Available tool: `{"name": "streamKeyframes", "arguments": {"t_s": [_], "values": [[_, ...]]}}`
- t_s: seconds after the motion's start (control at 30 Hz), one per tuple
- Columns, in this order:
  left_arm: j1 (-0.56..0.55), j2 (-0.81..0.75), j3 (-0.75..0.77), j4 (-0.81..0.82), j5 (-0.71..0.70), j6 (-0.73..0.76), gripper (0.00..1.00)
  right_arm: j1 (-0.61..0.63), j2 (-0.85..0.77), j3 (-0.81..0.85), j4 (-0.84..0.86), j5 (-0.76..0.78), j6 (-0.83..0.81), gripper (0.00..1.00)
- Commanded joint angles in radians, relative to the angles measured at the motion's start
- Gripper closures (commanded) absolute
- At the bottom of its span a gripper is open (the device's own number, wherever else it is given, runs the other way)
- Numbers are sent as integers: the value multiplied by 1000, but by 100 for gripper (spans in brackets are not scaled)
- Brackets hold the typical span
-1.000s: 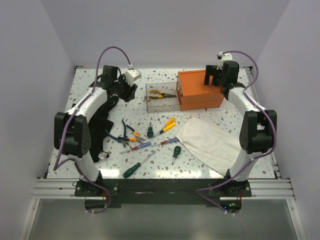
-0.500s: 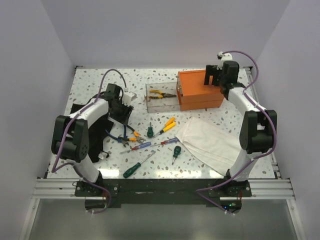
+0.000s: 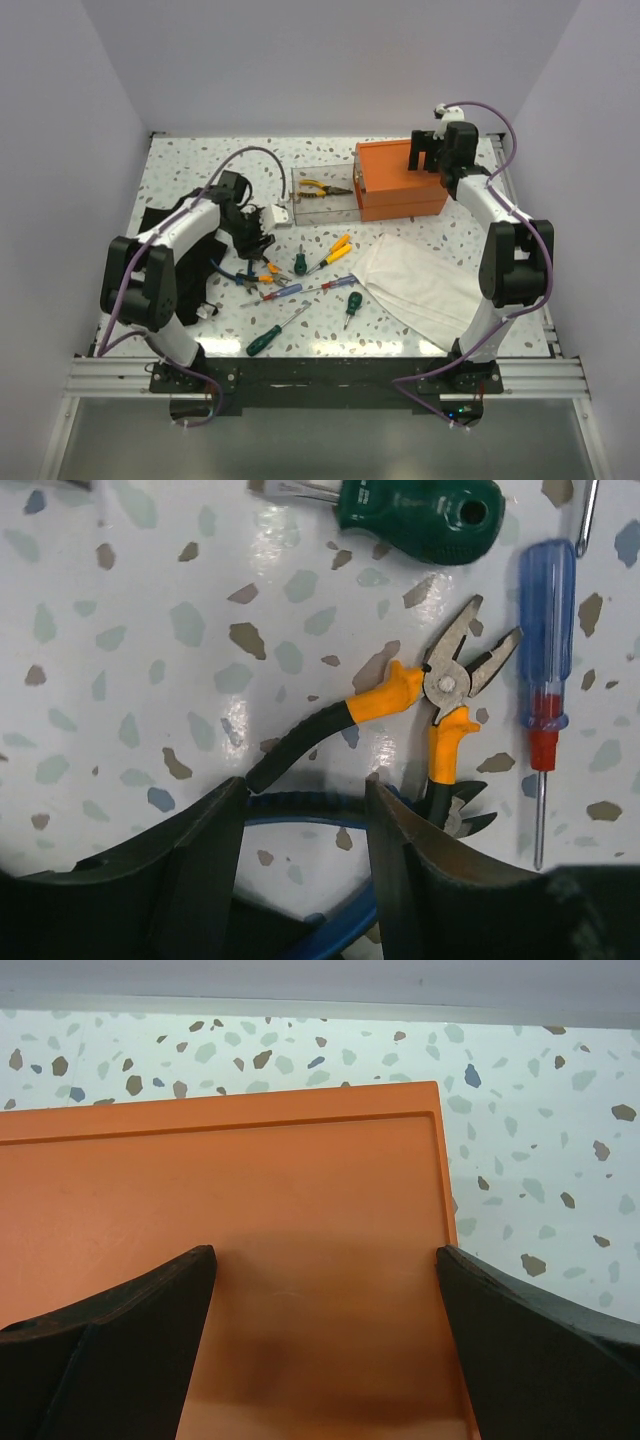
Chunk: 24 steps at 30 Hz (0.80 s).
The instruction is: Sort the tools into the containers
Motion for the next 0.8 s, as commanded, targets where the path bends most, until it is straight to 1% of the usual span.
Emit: {"name": "streamKeyframes", "arguments": {"t_s": [0.0,0.13,0.2,0.3,0.33,0.37,0.43,0.47,0.53,0.57,0.6,0.67,0.77], "values": [[2,98,83,-143,96,457,44,-34,67,-53,-256,33,21,3],[-17,178,146,-162,102,533,44,-34,51,-65,-250,35,13,3],[-25,215,157,-163,107,544,45,-34,37,-81,-246,36,10,3],[-46,246,144,-176,107,583,49,-34,18,-98,-246,38,6,3],[-55,250,138,-185,105,612,52,-34,15,-101,-250,38,4,3],[-60,252,132,-188,105,620,59,-34,11,-105,-248,36,3,3],[-66,258,118,-202,104,646,66,-34,8,-105,-250,41,0,2],[-66,261,115,-206,105,654,74,-36,6,-104,-251,41,-2,2],[-66,264,112,-206,101,660,84,-34,9,-102,-250,39,-2,2],[-64,264,114,-205,102,660,94,-34,11,-101,-250,38,0,2],[-61,261,126,-205,107,659,98,-34,12,-99,-253,39,1,2],[-34,249,149,-203,130,642,100,-34,12,-96,-253,38,1,2],[32,254,262,-243,142,619,100,-36,11,-96,-251,42,1,2]]}}
